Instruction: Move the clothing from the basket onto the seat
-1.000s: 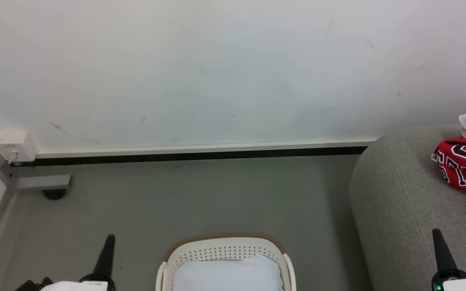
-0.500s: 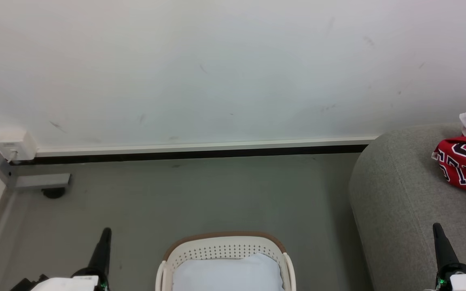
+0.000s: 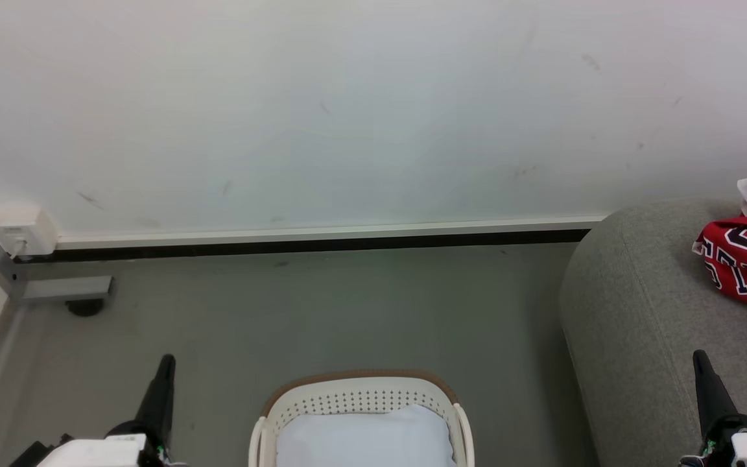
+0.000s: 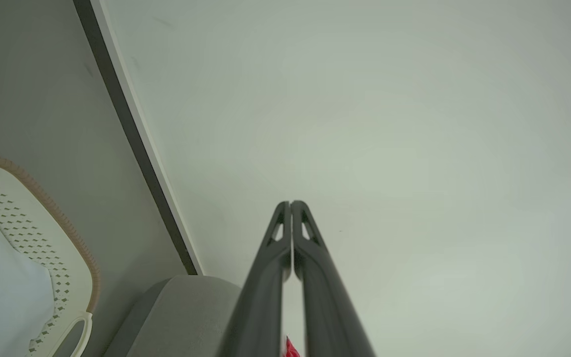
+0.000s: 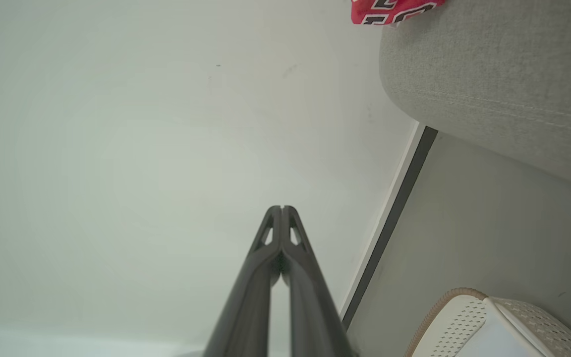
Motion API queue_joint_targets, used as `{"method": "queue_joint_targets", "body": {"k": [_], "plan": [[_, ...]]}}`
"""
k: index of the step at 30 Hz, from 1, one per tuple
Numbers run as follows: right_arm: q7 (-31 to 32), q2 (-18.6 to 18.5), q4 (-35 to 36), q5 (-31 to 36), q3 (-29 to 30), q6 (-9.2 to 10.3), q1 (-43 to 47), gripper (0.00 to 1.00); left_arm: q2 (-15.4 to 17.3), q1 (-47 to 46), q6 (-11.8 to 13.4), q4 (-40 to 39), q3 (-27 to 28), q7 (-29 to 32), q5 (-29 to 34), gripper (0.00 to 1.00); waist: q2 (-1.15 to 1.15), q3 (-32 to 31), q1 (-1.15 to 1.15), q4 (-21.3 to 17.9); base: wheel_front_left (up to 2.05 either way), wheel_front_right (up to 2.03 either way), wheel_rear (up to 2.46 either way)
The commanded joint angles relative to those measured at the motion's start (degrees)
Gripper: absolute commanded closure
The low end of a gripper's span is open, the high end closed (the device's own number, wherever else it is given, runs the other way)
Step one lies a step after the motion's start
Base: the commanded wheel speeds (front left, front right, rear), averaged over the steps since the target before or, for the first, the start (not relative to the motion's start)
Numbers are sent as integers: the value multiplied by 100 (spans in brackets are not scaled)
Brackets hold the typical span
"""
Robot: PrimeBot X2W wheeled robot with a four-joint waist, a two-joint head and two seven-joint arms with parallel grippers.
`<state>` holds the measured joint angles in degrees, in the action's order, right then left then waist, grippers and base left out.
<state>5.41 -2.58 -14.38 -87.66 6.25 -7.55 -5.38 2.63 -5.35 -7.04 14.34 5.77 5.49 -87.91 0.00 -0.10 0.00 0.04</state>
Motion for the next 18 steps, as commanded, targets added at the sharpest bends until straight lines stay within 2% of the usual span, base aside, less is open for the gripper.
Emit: {"method": "queue_joint_targets", "body": {"k": [1,11,18], "plan": [[24,-48,43,-101,25,11,-68,100,41,-64,-29,-27,41,15,-122,100,0,1,0,0,0,0,0],[123,-50,51,-486,41,12,-122,100,42,-118,-65,-38,93,117,-479,100,0,25,0,-4,0,0,0],[132,-50,49,-481,40,12,-123,100,43,-119,-62,-37,93,126,-483,100,0,27,0,-4,0,0,0]]}}
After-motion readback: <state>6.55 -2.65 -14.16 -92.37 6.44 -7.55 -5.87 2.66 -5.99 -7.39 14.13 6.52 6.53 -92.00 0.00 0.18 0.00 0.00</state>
